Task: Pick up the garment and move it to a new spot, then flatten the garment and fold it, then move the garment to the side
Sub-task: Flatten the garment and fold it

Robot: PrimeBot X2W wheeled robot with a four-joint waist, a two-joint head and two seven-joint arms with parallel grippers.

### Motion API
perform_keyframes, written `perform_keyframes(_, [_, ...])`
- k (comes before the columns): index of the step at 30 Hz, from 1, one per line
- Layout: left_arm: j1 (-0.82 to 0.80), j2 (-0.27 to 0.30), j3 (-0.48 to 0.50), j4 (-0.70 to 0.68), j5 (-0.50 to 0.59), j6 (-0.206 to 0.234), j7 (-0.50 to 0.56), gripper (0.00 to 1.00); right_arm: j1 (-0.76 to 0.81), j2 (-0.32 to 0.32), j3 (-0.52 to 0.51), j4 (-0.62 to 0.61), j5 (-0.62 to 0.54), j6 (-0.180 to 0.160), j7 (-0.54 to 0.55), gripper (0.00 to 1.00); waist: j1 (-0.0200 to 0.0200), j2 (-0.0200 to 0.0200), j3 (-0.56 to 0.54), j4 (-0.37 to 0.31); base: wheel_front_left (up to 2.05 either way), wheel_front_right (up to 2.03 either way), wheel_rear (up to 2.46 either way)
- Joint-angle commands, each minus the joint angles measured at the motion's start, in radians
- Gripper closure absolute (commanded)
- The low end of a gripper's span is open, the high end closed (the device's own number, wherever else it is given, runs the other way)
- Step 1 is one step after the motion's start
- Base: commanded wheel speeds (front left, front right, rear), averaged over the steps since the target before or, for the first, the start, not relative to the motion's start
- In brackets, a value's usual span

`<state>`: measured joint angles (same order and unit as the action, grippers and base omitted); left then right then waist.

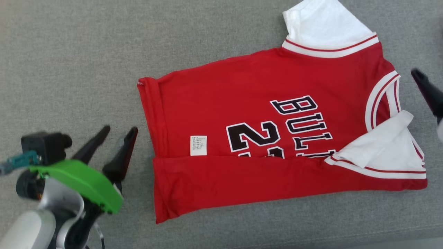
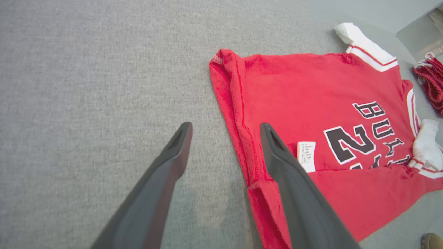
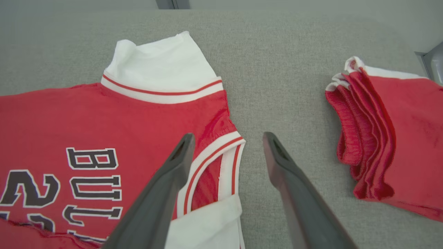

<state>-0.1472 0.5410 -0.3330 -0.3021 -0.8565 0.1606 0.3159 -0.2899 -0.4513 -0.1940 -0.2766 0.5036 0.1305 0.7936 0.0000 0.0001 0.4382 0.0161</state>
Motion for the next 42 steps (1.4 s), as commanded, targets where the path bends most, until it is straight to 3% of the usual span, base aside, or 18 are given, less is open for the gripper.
perform_keyframes(1, [-0.076,-0.005,-0.005,0.025,0.041,0.005,0.0,0.0,-0.096,0.009,0.032,0.025,-0.03,0.0,0.006,0.0,0.0,-0.0001,0.064,0.009,0.0,0.0,0.0])
perform_keyframes(7, [-0.343,-0.137,-0.084,0.162,0.076,-0.026,0.001,0.0,-0.454,0.016,0.179,0.278,-0.194,0.0,-0.029,0.0,0.0,-0.0001,0.176,0.066,0.0,0.0,0.0])
perform_keyframes(14, [-0.508,-0.271,-0.189,0.346,0.11,-0.094,-0.025,0.0,-0.646,0.046,0.203,0.582,-0.286,0.0,-0.135,0.0,0.0,-0.0001,0.209,0.163,0.0,0.0,0.0])
perform_keyframes(19, [-0.558,-0.299,-0.226,0.414,0.123,-0.125,-0.022,0.0,-0.703,0.071,0.213,0.699,-0.279,0.0,-0.189,0.0,0.0,-0.0001,0.214,0.181,0.0,0.0,0.0])
perform_keyframes(24, [-0.567,-0.291,-0.255,0.452,0.126,-0.149,0.009,0.0,-0.717,0.08,0.233,0.78,-0.261,0.0,-0.188,0.0,0.0,-0.0001,0.205,0.177,0.0,0.0,0.0])
perform_keyframes(25, [-0.568,-0.29,-0.258,0.455,0.123,-0.152,0.01,0.0,-0.718,0.085,0.235,0.791,-0.251,0.0,-0.184,0.56,0.0,-0.0001,0.205,0.174,0.0,0.0,0.0])
perform_keyframes(26, [-0.571,-0.288,-0.263,0.458,0.123,-0.157,0.017,0.52,-0.72,0.095,0.231,0.801,-0.236,0.0,-0.181,1.0,0.0,-0.0001,0.204,0.17,0.0,0.0,0.0])
perform_keyframes(27, [-0.573,-0.284,-0.27,0.461,0.125,-0.163,0.023,1.0,-0.724,0.1,0.23,0.808,-0.227,0.0,-0.179,1.0,0.0,-0.0001,0.203,0.167,0.0,0.0,0.0])
perform_keyframes(36, [-0.574,-0.258,-0.263,0.491,0.107,-0.179,0.031,1.0,-0.752,0.114,0.232,0.819,-0.171,-0.001,-0.246,1.0,0.0,-0.0001,0.179,0.139,0.0,0.0,0.0])
perform_keyframes(42, [-0.575,-0.24,-0.234,0.486,0.123,-0.162,-0.016,1.0,-0.751,0.116,0.232,0.807,-0.131,-0.001,-0.298,1.0,0.0,-0.0001,0.158,0.123,0.0,0.0,0.0])
